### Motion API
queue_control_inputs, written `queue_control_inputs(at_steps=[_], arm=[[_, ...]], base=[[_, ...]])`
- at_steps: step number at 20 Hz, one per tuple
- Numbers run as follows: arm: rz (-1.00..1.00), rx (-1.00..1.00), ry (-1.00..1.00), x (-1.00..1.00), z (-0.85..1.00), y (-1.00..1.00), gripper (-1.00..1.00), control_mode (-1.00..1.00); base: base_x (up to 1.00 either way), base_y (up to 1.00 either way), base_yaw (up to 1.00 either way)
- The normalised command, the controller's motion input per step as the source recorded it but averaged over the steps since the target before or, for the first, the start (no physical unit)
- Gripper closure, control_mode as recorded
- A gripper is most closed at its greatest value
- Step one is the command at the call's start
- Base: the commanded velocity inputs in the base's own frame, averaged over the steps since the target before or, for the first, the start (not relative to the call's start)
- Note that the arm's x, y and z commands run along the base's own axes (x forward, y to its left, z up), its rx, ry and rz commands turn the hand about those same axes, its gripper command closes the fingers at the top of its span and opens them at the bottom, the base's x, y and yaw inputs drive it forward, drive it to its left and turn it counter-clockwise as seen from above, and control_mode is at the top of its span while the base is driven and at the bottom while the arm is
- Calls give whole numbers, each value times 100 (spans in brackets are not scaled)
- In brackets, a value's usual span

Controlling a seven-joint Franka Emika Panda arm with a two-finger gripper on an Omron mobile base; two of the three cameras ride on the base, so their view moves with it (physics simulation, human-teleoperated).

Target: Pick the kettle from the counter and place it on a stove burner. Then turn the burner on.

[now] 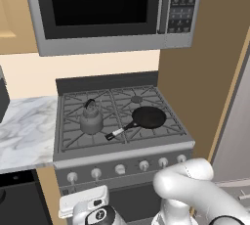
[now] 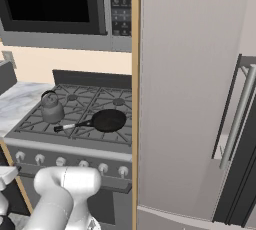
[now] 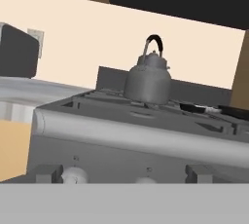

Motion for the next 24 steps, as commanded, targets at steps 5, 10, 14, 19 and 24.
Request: queue_control_inputs(at_steps=[5,10,14,19,24], arm=[[0,0,0,19,0,0,-100,-100],[0,0,0,19,-1,0,-100,-100],[0,0,0,23,-15,0,-100,-100],[0,0,0,24,-25,0,-100,-100],[0,0,0,21,-19,3,-100,-100]], base=[[0,0,0],[0,0,0],[0,0,0],[0,0,0],[0,0,0]])
